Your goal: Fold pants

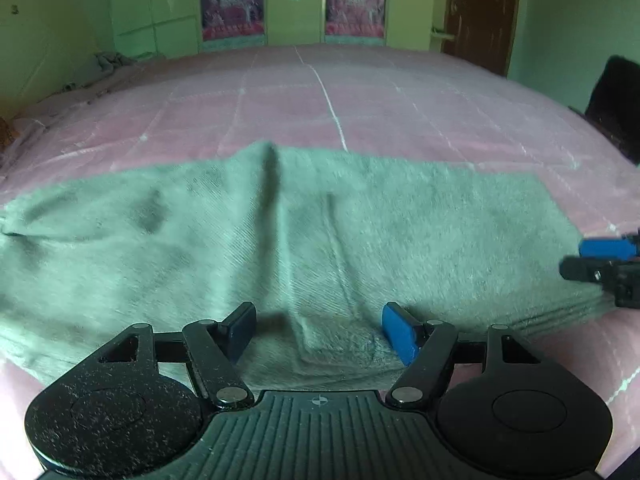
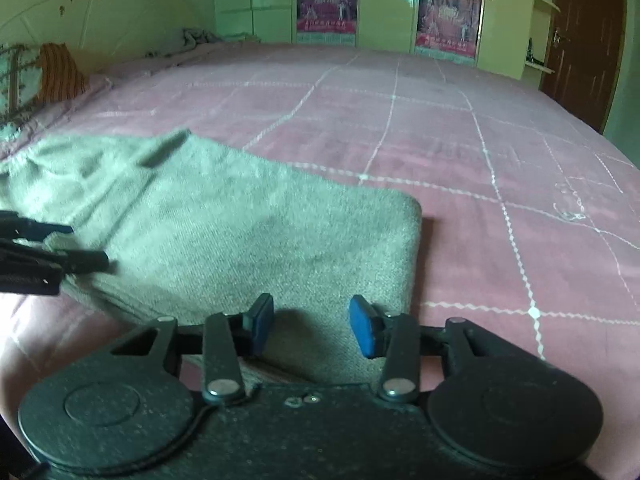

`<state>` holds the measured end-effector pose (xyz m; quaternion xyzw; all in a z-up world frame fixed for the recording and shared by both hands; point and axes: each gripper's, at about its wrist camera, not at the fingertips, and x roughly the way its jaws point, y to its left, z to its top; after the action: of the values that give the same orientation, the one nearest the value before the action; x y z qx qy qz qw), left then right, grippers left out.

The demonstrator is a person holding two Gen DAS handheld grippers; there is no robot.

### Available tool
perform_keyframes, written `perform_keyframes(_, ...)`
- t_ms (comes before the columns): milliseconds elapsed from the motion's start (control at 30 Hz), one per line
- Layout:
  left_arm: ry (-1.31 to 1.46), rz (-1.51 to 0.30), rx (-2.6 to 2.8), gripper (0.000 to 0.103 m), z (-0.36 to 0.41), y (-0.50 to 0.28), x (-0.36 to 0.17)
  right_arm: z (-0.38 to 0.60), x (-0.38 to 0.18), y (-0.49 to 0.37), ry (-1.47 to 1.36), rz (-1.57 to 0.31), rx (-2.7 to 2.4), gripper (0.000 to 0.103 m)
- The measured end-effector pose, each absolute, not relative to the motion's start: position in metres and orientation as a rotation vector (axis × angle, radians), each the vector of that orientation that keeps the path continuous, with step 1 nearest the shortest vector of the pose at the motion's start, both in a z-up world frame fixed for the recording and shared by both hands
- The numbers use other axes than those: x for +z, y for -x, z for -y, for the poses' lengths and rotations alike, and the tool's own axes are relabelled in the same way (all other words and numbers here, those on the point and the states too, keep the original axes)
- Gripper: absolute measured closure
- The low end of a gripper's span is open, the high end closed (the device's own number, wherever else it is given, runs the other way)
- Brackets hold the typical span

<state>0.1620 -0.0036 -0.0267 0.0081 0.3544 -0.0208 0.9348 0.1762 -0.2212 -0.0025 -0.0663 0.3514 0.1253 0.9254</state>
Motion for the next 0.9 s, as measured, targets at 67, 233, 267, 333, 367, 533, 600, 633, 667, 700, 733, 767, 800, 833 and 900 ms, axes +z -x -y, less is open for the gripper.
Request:
perform_keyframes(67, 0.039, -0.645, -0.020, 0.032, -0.019, -0.145, -0.013, 0.228, 0.001, -0.170, 0.115, -0.697, 0.257, 0.059)
perform_keyframes(233, 0.354, -0.518, 0.132, 0.011, -0.130, -0.097, -0.008, 0.263, 0.010, -0.149, 0.058, -0.618, 0.219, 0.057)
perform_keyframes(267, 0.433, -0.507, 0.162, 0.010, -0.155, -0.087, -0.015, 0.271, 0.011, -0.147, 0.043, -0.600, 0.192, 0.056)
perform_keyframes(333, 0.578, -0.504, 0.231, 0.010, -0.199, -0.072, -0.031, 0.291, 0.012, -0.145, -0.019, -0.569, 0.132, 0.056)
perform_keyframes(367, 0.652, -0.495, 0.254, 0.010, -0.219, -0.067, -0.039, 0.301, 0.013, -0.144, -0.049, -0.561, 0.105, 0.056)
perform_keyframes(533, 1.034, -0.455, 0.159, 0.011, -0.292, -0.079, -0.093, 0.331, 0.007, -0.147, -0.046, -0.580, 0.016, 0.055)
perform_keyframes(600, 1.096, -0.444, 0.115, 0.010, -0.308, -0.095, -0.104, 0.334, 0.005, -0.147, -0.027, -0.592, 0.003, 0.052)
perform_keyframes(633, 1.127, -0.438, 0.094, 0.011, -0.315, -0.104, -0.107, 0.335, 0.005, -0.147, -0.018, -0.596, -0.002, 0.050)
perform_keyframes(667, 1.162, -0.435, 0.072, 0.011, -0.321, -0.115, -0.110, 0.335, 0.004, -0.147, -0.013, -0.601, -0.005, 0.049)
perform_keyframes(700, 1.200, -0.430, 0.042, 0.011, -0.327, -0.124, -0.114, 0.334, 0.003, -0.148, -0.010, -0.607, -0.007, 0.048)
perform_keyframes(733, 1.236, -0.427, 0.022, 0.011, -0.331, -0.134, -0.118, 0.333, 0.002, -0.147, -0.007, -0.612, -0.009, 0.048)
perform_keyframes(767, 1.259, -0.420, 0.004, 0.013, -0.333, -0.142, -0.121, 0.330, 0.001, -0.148, -0.003, -0.617, -0.010, 0.047)
perform_keyframes(800, 1.260, -0.414, 0.001, 0.019, -0.332, -0.149, -0.123, 0.328, 0.000, -0.149, 0.000, -0.621, -0.010, 0.047)
perform_keyframes(833, 1.247, -0.432, 0.026, 0.050, -0.330, -0.154, -0.125, 0.326, -0.001, -0.150, 0.004, -0.622, -0.008, 0.046)
perform_keyframes(900, 1.243, -0.494, 0.099, 0.082, -0.319, -0.166, -0.147, 0.318, -0.001, -0.152, 0.003, -0.621, -0.004, 0.045)
